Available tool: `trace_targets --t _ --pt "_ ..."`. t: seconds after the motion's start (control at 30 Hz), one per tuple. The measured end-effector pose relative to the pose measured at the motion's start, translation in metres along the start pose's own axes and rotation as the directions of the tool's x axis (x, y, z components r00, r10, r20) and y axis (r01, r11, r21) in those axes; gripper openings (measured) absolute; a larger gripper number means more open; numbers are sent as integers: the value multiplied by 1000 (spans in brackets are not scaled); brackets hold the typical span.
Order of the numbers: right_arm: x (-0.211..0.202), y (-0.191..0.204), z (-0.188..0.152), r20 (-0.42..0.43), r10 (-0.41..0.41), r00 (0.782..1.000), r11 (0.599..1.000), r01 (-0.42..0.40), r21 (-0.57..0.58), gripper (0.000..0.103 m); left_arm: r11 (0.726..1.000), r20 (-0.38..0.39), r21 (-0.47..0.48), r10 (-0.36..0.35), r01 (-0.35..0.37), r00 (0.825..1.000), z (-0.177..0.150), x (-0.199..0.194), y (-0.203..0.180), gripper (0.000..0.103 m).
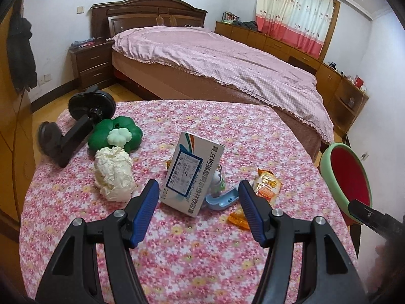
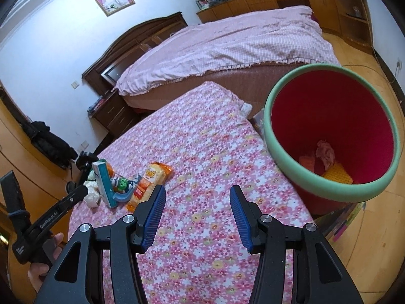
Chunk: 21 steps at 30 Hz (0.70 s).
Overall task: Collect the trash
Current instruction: 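Reach the left gripper to the white medicine box and close on it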
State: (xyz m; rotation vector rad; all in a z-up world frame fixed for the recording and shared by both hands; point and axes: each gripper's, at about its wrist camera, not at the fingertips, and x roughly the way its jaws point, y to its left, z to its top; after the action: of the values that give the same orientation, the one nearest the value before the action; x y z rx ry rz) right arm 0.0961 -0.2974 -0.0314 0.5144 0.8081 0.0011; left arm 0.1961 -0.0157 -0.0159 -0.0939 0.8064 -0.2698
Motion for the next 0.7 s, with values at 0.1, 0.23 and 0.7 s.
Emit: trace_targets --t 0.1,0.23,0.7 --pt "8 -1 1 -19 -4 1000 1000 4 8 54 1000 -11 20 11 -11 1000 2 12 0 65" --pt "17 -3 1 -36 -7 999 1000 8 14 54 999 -31 23 25 -24 999 6 30 4 65" --pt "38 -5 1 -82 -11 997 1000 12 21 54 999 -52 -29 -27 25 998 9 60 19 58"
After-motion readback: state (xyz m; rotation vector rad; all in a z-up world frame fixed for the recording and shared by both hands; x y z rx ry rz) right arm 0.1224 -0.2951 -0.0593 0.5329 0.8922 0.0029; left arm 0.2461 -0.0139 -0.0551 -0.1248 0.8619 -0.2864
